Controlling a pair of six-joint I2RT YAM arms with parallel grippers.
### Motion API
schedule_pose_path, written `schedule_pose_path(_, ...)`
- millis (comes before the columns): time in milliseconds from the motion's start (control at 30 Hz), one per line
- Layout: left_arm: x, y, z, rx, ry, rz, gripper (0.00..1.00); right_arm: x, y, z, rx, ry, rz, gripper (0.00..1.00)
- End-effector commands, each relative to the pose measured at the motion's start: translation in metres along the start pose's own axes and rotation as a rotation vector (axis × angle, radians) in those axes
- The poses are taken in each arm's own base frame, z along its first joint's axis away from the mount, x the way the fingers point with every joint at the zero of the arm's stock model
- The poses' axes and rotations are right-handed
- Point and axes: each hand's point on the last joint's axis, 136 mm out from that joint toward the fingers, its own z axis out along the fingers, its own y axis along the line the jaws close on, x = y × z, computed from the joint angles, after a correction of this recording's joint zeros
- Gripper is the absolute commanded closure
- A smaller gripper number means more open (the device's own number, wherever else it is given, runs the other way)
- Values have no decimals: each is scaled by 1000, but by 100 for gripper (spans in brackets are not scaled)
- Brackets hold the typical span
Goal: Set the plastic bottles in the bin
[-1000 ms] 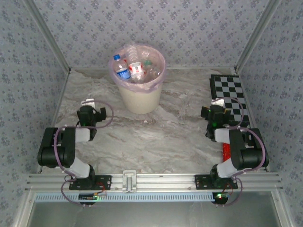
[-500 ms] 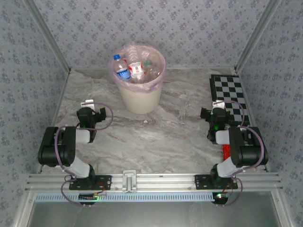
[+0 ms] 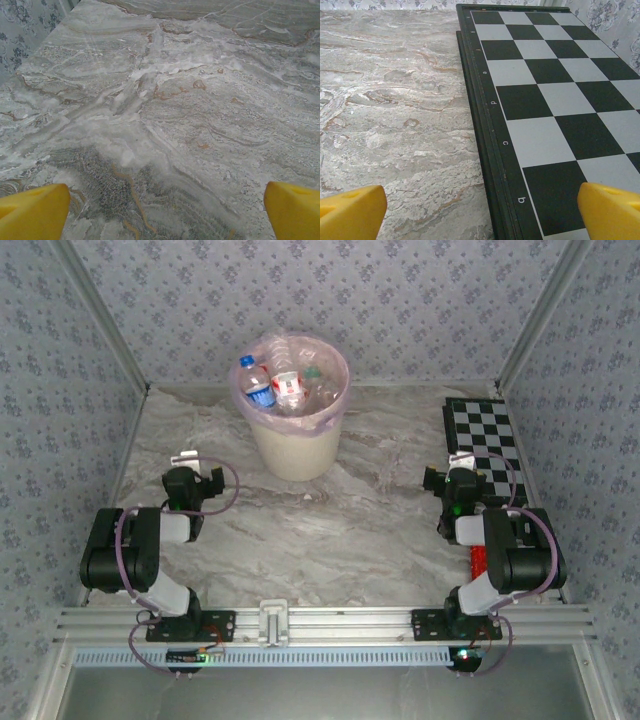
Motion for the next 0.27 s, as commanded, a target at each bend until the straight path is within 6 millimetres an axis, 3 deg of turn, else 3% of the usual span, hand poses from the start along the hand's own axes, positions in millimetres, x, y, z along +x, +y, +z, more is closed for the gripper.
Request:
schedule_pose_path(0, -16, 1, 0, 4, -52, -6, 1, -8, 0, 1, -3, -22, 8, 0)
schedule_pose_path(233, -15, 1, 0, 5, -52, -6, 1, -8, 0, 0, -2, -28, 6, 0)
